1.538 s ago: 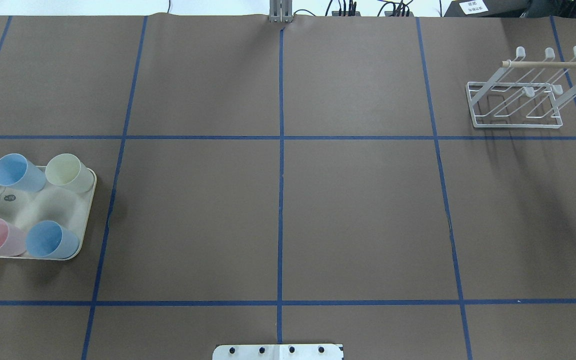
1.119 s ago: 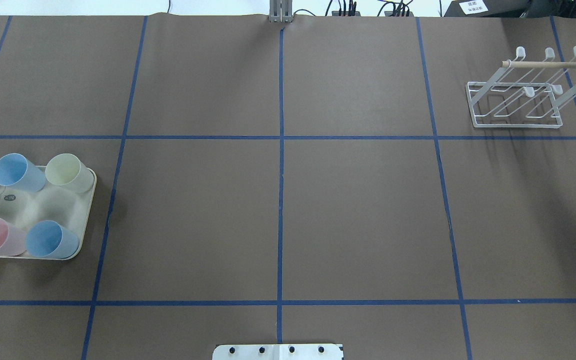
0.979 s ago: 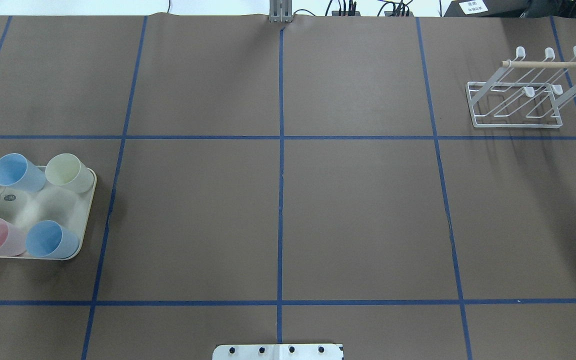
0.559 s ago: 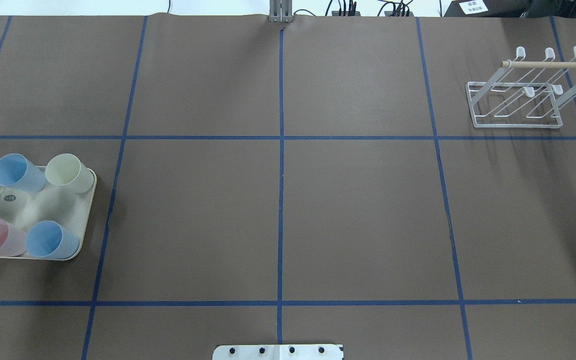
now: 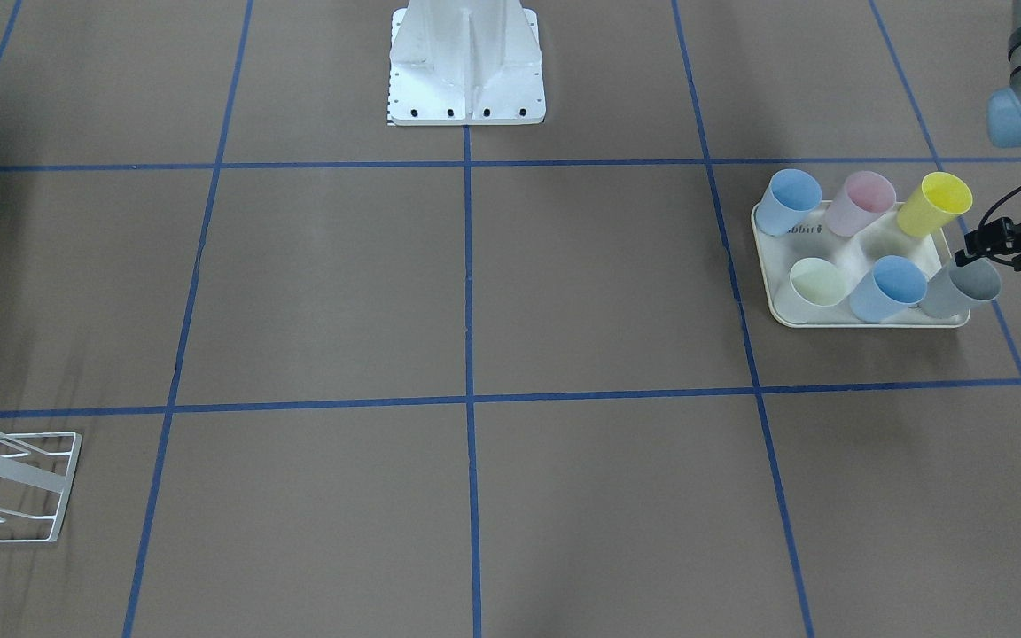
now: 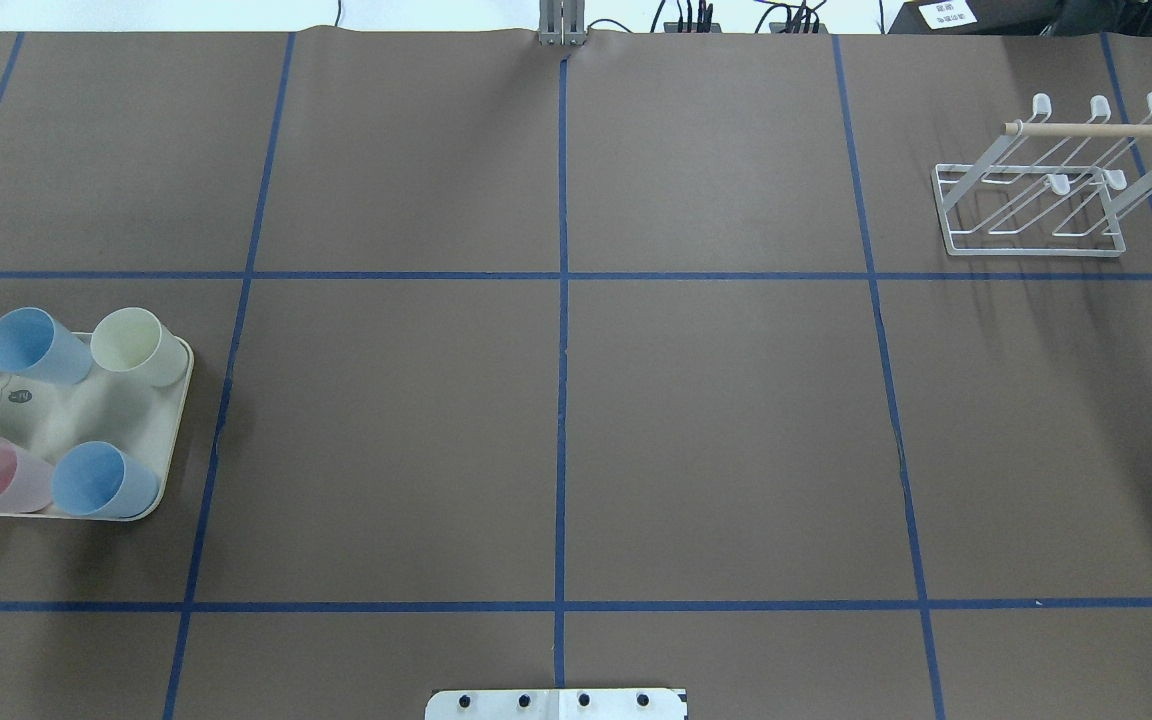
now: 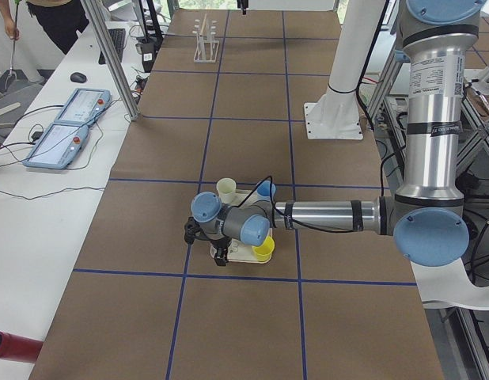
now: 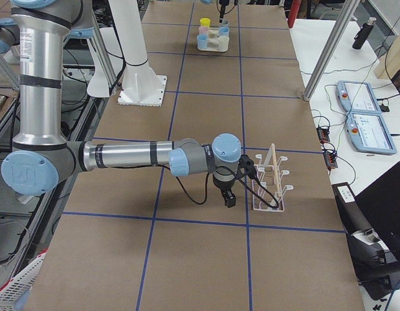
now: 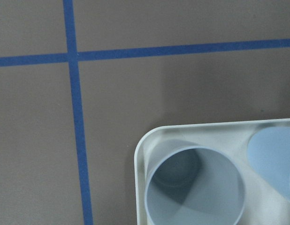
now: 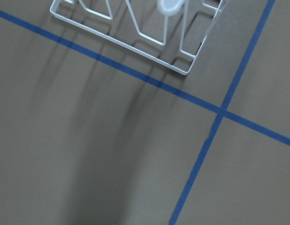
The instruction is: Transfer IKEA cup to right arm and place on rack
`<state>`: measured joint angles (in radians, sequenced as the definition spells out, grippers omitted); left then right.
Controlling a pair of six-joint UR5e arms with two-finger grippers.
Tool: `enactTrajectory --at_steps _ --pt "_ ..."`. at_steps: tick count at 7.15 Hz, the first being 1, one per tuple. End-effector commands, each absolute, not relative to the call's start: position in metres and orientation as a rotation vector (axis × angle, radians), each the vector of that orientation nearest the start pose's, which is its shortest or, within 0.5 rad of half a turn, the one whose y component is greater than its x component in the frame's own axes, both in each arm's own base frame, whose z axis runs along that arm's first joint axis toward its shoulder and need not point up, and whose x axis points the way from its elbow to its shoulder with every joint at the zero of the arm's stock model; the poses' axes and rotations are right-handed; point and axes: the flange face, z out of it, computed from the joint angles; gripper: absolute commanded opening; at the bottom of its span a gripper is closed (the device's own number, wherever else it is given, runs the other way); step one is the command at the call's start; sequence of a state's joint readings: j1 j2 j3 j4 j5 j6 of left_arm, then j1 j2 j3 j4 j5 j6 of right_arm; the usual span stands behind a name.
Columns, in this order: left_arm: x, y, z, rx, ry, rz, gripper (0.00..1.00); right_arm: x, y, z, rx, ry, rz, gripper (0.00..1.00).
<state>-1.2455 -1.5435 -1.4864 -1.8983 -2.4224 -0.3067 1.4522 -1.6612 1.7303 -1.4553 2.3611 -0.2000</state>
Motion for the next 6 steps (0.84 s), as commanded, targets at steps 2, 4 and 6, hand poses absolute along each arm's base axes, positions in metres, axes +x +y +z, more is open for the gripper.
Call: enactTrajectory --at_steps 2,4,6 --pt "0.109 -0.497 0.68 -0.091 0.866 0.099 0.23 0.004 -0.468 0.615 0.195 -0.789 -0.377 1.0" --pt "0.113 -0.509 0.663 -0.074 0.882 0.11 0.0 0.002 -0.468 0.614 0.198 -0.792 -0.382 1.0" --pt "0.115 -0.513 0.656 -0.07 0.896 0.112 0.0 0.002 -0.468 0.613 0.2 -0.795 -0.383 1.0"
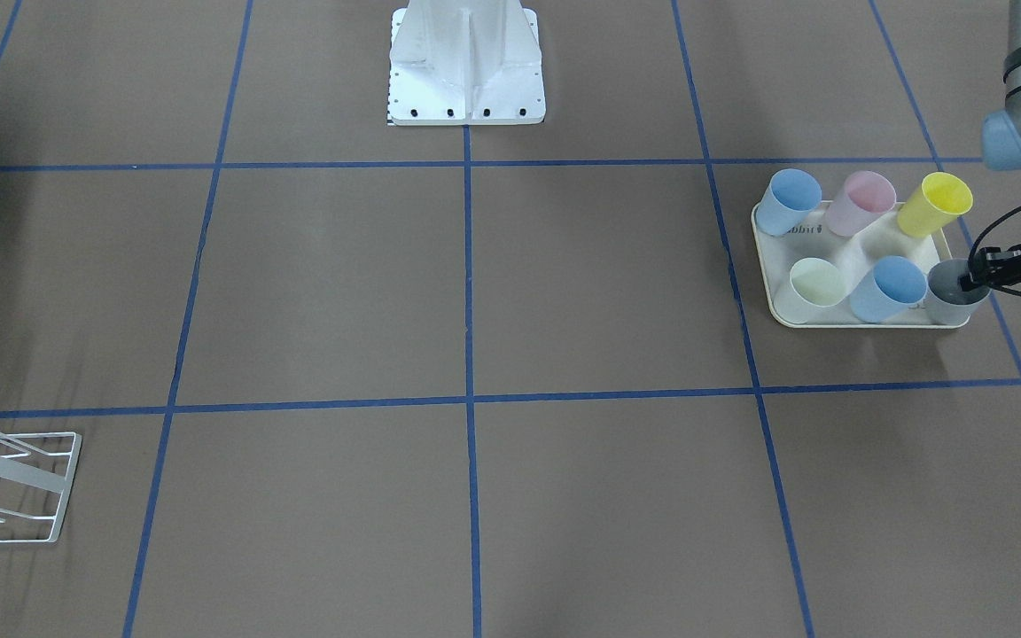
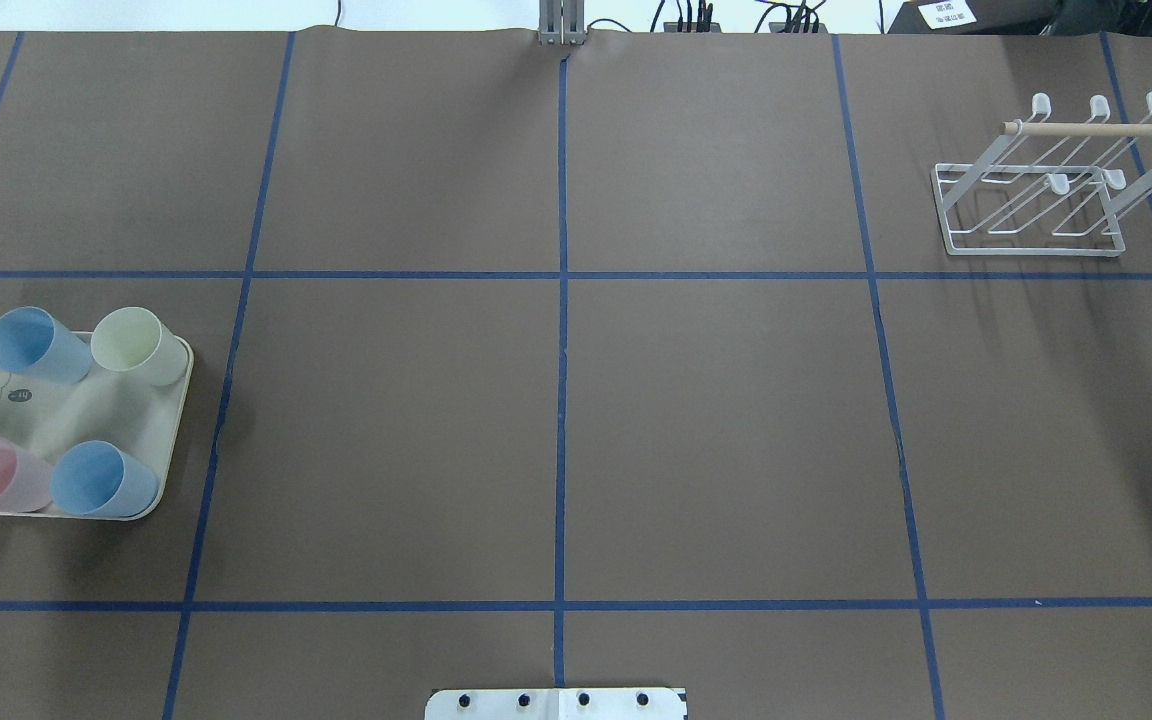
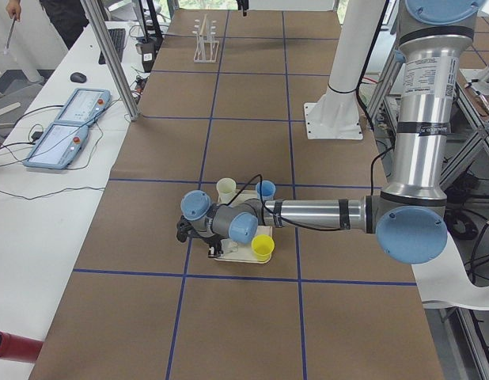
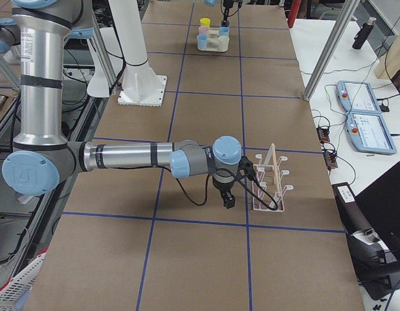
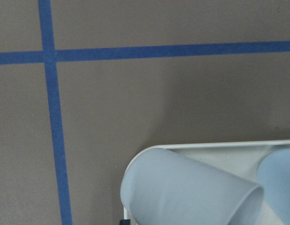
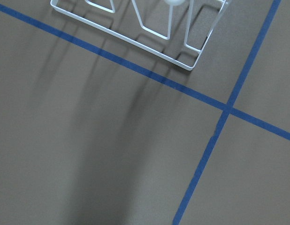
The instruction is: Transfer IKEA cup to right arm and place on rack
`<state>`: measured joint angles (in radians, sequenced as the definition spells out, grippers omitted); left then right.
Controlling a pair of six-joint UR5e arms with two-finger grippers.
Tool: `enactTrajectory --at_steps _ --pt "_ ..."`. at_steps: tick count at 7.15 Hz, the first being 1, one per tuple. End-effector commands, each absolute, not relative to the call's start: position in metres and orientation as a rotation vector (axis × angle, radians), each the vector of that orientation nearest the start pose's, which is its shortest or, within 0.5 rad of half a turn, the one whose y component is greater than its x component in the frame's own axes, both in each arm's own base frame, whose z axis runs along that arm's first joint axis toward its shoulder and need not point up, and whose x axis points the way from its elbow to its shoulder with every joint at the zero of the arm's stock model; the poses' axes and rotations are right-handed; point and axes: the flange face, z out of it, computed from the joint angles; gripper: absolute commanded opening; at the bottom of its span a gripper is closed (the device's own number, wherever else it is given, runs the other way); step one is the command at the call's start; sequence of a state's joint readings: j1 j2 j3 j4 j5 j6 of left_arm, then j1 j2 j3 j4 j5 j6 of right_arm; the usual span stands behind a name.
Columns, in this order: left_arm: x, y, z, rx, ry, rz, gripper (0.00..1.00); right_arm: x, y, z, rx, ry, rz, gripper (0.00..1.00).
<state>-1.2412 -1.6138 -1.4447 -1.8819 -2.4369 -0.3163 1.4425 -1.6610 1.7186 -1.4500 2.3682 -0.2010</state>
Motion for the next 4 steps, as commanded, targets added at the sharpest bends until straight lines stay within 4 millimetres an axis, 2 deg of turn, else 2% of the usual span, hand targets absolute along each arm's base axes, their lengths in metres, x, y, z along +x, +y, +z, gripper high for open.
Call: enactTrajectory --at_steps 1,2,3,4 --pt "0.109 -0.515 0.654 -0.066 0.905 0.104 0.0 0.001 -0.468 0.613 0.201 -0.806 -0.384 1.0" --pt "0.089 -0.518 0.654 -0.047 0.906 0.069 0.0 0.001 -0.468 0.611 0.203 -0.814 -0.385 1.0" --pt "0.063 -0.522 0.645 -0.012 0.916 0.029 0.0 0.001 -0.466 0.612 0.209 -0.825 -0.387 1.0" --pt "0.035 -0.526 0.623 -0.016 0.918 -0.033 0.0 -0.003 -0.46 0.616 0.214 -0.885 -0.39 1.0"
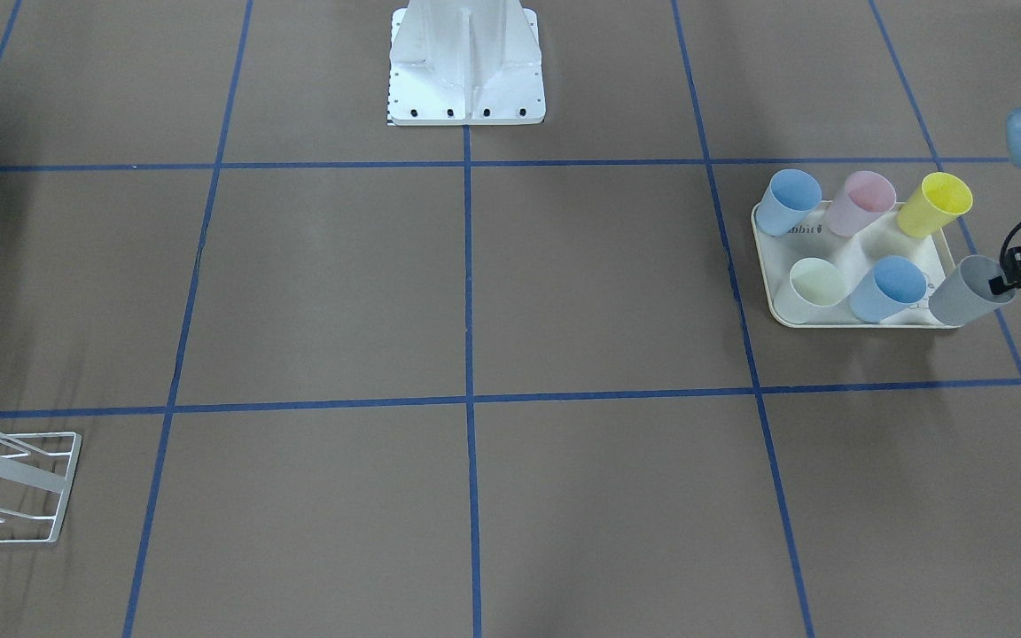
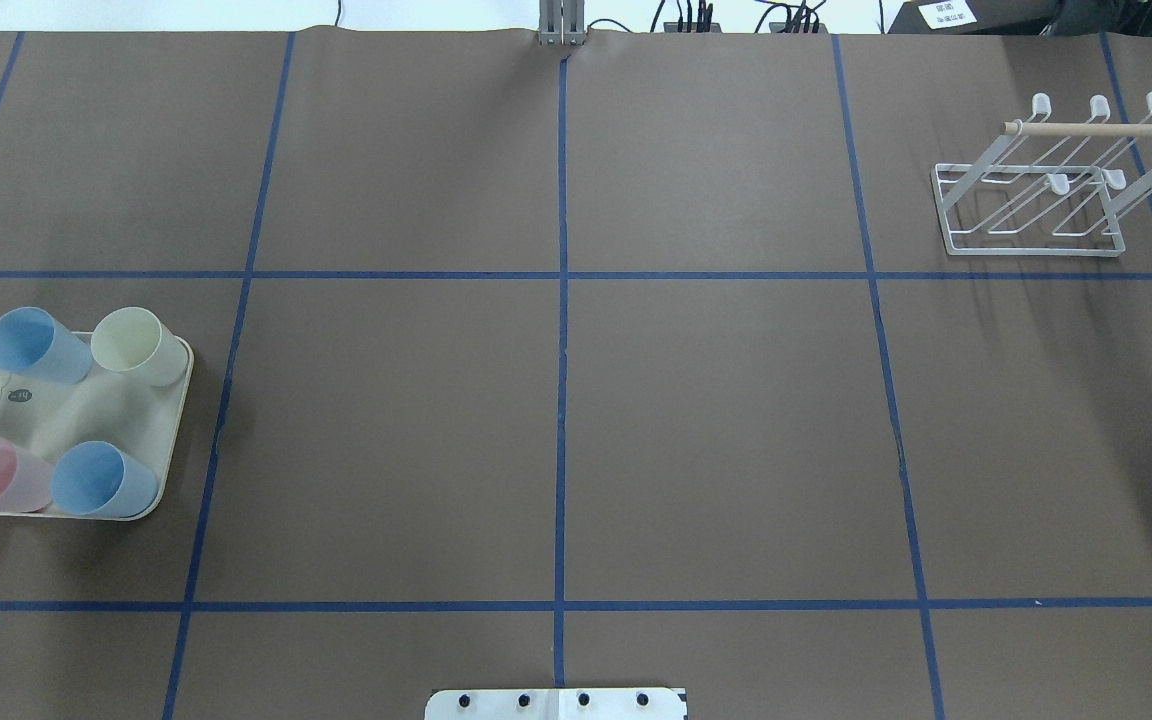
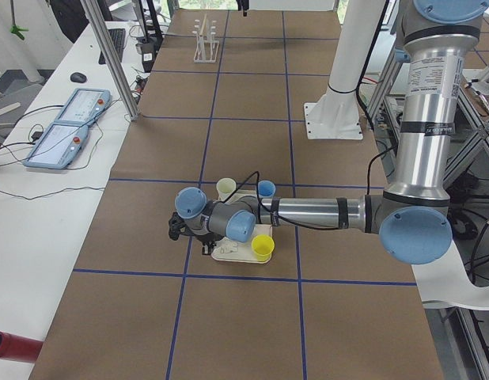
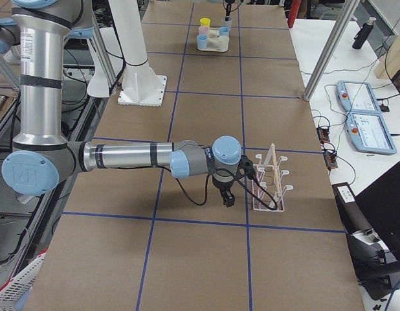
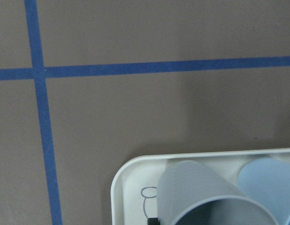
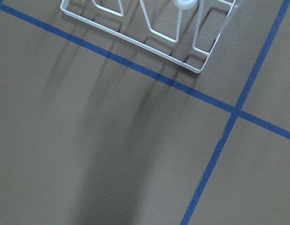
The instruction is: Transfer IKEA cup to right arm and place on rack
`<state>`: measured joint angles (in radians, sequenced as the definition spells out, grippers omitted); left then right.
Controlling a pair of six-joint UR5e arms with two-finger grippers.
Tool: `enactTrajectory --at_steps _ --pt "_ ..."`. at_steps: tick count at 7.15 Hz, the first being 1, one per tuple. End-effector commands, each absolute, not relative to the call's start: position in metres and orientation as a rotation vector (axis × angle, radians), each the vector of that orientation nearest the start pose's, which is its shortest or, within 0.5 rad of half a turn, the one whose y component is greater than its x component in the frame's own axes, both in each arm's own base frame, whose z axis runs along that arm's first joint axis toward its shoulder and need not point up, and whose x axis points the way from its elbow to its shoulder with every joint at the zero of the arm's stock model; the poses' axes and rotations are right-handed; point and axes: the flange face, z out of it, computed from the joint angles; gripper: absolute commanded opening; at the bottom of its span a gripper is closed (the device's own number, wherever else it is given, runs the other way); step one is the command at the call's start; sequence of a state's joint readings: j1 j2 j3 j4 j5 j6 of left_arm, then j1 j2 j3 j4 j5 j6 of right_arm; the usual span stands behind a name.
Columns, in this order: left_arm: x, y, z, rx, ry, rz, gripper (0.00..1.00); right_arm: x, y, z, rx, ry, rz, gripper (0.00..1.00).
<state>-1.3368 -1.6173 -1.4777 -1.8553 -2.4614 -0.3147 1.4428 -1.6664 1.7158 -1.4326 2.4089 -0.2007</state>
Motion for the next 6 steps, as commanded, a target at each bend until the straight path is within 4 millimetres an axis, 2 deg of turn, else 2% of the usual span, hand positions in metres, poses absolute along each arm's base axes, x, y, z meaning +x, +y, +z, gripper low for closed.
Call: enactTrajectory --at_steps 1,2,3,4,5,6 --pt "0.034 -0.532 0.562 -0.02 0.912 -0.047 0.0 -0.007 -0.456 0.628 0.18 -0.979 -0.375 1.0" --pt "0.035 -0.537 0.506 -0.042 0.919 -0.1 0.0 -0.012 -0.455 0.624 0.144 -1.079 -0.321 1.0" --pt "0.041 -0.531 0.459 -0.06 0.959 -0.214 0.0 -0.017 -0.466 0.596 0.064 -1.135 -0.153 1.0" --pt "0.046 -0.526 0.418 -0.086 1.042 -0.269 0.0 -0.02 -0.478 0.576 0.07 -1.146 -0.079 1.0" --pt "0.06 -0.521 0.379 -0.121 1.113 -0.308 0.0 -0.029 -0.496 0.553 0.088 -1.158 -0.052 0.93" --pt "0.092 -0.516 0.347 -0.153 1.151 -0.342 0.0 -0.044 -0.518 0.526 0.082 -1.167 -0.037 0.88"
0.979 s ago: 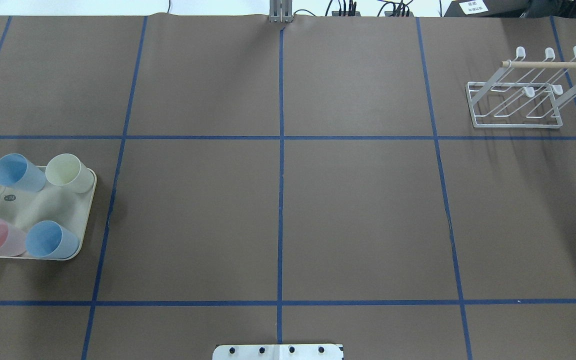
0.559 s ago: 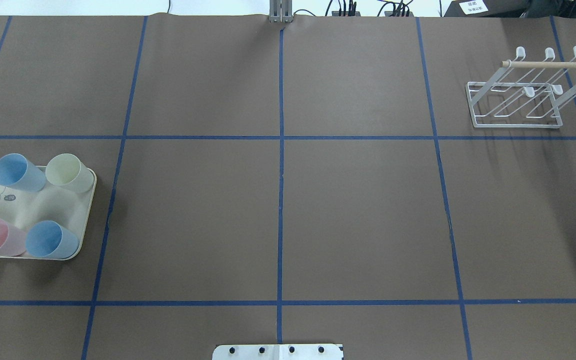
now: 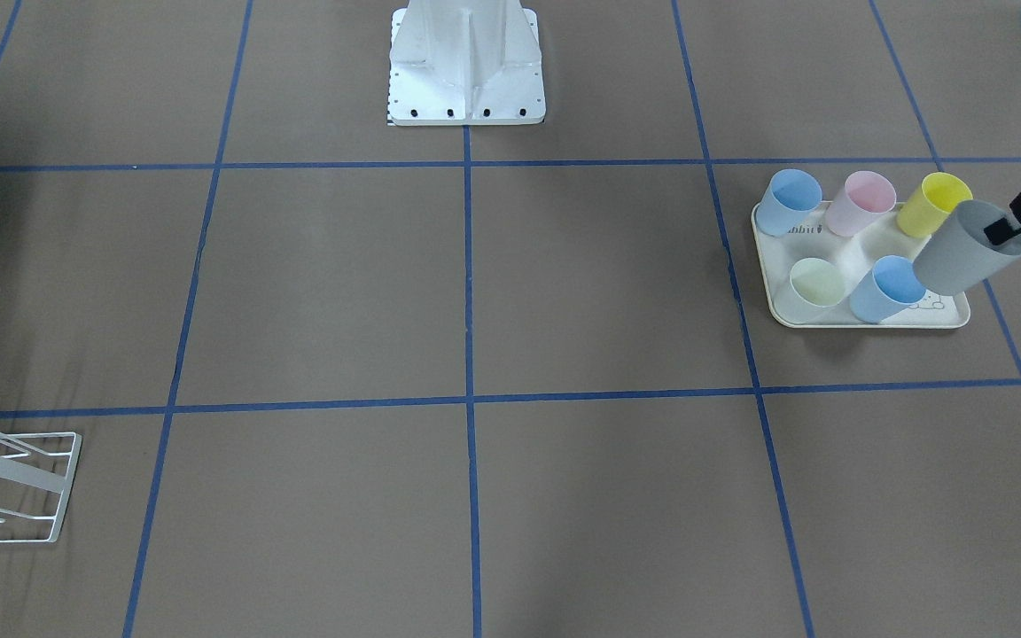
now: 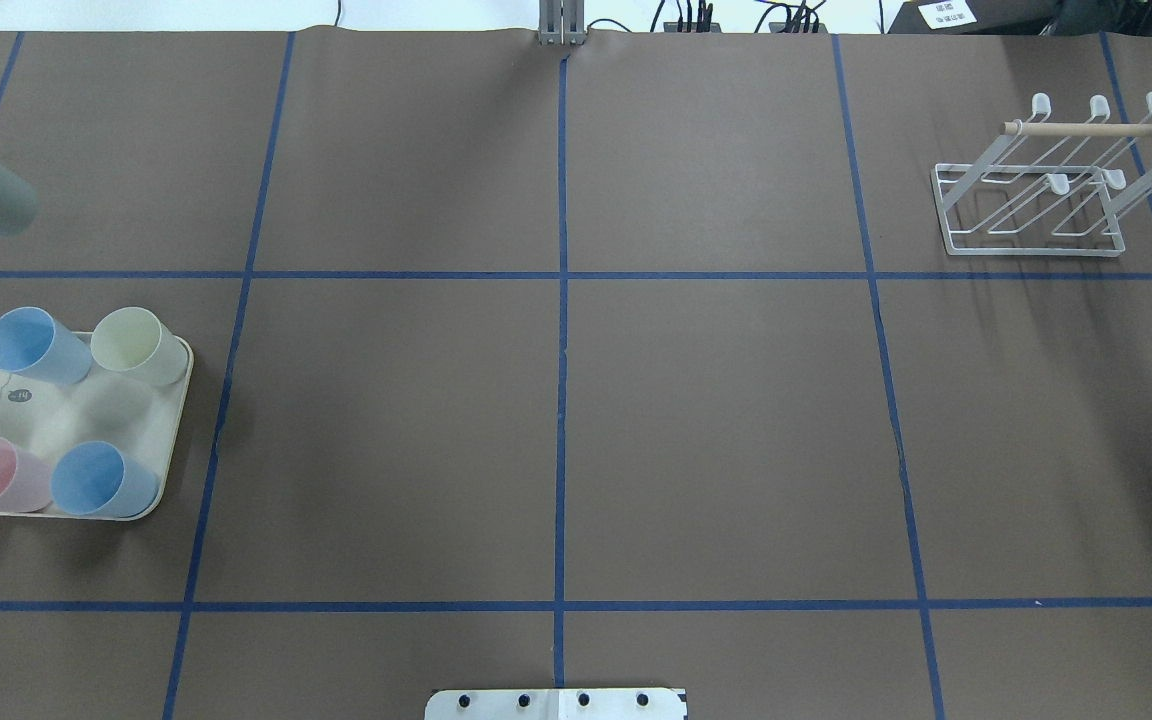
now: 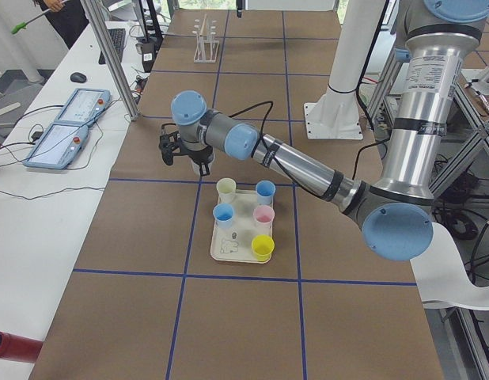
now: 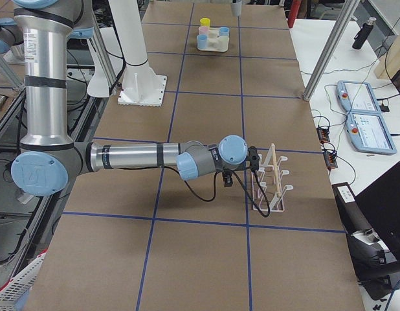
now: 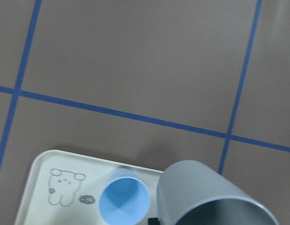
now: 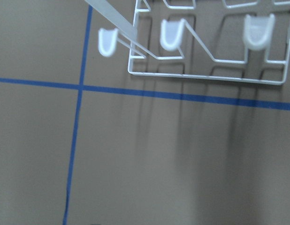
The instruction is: Transfer IKEA cup to right arm and place on rack
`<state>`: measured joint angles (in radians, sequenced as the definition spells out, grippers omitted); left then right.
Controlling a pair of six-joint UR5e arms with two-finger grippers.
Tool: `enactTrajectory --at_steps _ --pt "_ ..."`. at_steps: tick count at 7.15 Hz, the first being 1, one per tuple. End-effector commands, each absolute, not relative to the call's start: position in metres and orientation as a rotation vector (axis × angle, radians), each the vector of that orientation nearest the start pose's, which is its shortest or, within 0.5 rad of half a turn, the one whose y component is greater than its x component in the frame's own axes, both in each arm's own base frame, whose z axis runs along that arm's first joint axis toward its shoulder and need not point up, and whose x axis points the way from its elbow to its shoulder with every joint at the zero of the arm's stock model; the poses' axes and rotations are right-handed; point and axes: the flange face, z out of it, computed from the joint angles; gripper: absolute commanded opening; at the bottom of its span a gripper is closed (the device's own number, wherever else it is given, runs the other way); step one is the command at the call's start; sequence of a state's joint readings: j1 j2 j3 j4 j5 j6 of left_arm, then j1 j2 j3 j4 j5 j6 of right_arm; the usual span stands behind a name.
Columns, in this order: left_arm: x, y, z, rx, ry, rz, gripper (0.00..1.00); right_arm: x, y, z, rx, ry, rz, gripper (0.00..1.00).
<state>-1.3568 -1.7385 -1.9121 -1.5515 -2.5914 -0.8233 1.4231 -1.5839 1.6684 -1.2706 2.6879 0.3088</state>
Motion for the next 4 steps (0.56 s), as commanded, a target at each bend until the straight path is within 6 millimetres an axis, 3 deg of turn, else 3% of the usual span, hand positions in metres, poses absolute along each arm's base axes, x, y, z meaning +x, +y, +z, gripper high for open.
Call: enactTrajectory --at_steps 1,3,4 --pt "0.132 -0.51 0.32 -0.186 1.199 -0.367 0.0 -0.056 -0.544 0.484 0.065 -1.187 0.025 0.91" --pt "0.192 -0.502 0.269 -0.189 1.27 -0.418 0.0 -0.097 -0.579 0.4 0.061 -1.166 0.151 0.95" --pt "0.25 -0.494 0.236 -0.183 1.277 -0.448 0.0 -0.127 -0.581 0.365 0.115 -1.114 0.203 0.98"
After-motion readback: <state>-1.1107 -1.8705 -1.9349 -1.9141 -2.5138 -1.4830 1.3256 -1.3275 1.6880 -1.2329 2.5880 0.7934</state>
